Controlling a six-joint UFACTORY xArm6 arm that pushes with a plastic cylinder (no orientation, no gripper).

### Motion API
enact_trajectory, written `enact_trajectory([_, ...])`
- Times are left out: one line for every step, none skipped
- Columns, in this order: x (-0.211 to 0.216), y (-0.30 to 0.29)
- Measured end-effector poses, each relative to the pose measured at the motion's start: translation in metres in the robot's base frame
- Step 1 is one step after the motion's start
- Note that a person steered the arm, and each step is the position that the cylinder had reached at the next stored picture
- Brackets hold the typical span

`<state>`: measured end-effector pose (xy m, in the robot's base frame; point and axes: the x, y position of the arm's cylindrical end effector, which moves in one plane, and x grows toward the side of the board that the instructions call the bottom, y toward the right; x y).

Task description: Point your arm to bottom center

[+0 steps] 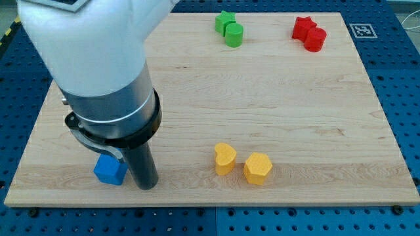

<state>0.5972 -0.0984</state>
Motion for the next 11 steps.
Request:
enact_trajectory([0.001,0.000])
enact_trajectory([0.001,0.000])
enact_trajectory([0.003,0.000])
enact_trajectory([0.004,0.000])
enact_trajectory([0.005,0.001])
enact_trajectory([0.008,0.001])
enact_trajectory([0.010,0.002])
enact_trajectory([0.011,0.006])
enact_trajectory([0.011,0.014])
enact_trajectory([0.011,0.024])
enact_trajectory([0.012,0.027])
